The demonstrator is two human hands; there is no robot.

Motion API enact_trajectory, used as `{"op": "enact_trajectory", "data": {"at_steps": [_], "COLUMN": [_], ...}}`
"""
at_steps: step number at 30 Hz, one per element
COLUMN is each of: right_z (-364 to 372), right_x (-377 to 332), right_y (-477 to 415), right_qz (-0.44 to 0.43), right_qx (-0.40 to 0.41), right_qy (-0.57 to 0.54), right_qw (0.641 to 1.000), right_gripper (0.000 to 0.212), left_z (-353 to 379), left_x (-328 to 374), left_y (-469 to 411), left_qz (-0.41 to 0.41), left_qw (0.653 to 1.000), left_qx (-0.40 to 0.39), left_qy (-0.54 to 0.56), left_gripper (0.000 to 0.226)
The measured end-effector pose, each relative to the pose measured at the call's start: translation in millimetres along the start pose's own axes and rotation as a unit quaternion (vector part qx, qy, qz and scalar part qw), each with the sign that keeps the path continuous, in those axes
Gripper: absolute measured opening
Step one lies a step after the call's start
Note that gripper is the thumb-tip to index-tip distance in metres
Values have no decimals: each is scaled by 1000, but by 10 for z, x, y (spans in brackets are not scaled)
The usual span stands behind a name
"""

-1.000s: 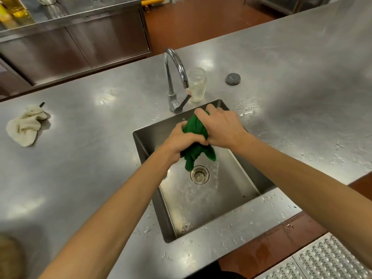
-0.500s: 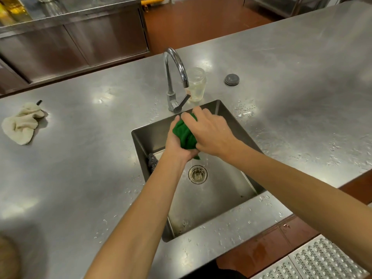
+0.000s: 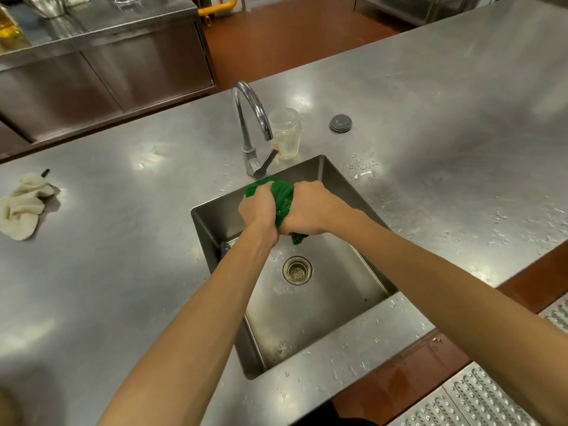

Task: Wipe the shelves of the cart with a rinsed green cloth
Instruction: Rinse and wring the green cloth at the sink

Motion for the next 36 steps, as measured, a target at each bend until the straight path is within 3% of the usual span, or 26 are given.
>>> {"op": "enact_trajectory", "data": {"at_steps": [6,13,16,18,20,22,25,26,29,32,34,36], "right_z": [9,143,176,142,77,32,12,22,171,322,324,240], "right_x": [88,310,371,374,338,275,173,127,-19,-80,-43,-5], "right_y": [14,73,98,114,126,133,208,267,446,517,466,403], "right_qz": [-4,52,74,75,68,47,10,-16,-98,-102,-70,-43], "right_qx": [-108,-241,-276,-279,-247,-162,38,102,234,325,356,337], "right_qy": [-152,-360,-400,-385,-342,-280,-178,-129,55,146,182,188], "right_qw": [982,900,871,876,904,945,983,986,966,929,914,921], "right_gripper": [17,18,18,18,21,33,85,92,81,75,70,75], "left_z": [21,124,155,153,145,125,73,59,34,37,73,99], "left_x": [81,102,63,44,60,92,132,127,124,115,85,62], "left_y": [3,64,94,114,120,96,54,48,65,130,167,209], "left_qz": [108,194,211,210,199,169,79,46,-23,-59,-75,-73], "left_qw": [989,962,954,957,964,976,995,998,998,996,995,996], "left_qx": [-10,-53,-61,-56,-40,-11,33,37,36,20,-6,-4], "left_qy": [-99,-187,-202,-190,-171,-134,-47,-16,56,69,60,43], "left_gripper": [11,14,4,8,11,10,23,25,20,26,30,28]}}
Point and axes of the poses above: each hand's wrist, its own y-axis away from the middle knuckle, its own z-axis out of the palm, x = y × z, the point moved 3 cm from there along -y, towards the middle knuckle, and after that the axes turned 1 degree about -x, right-handed, at the moved point
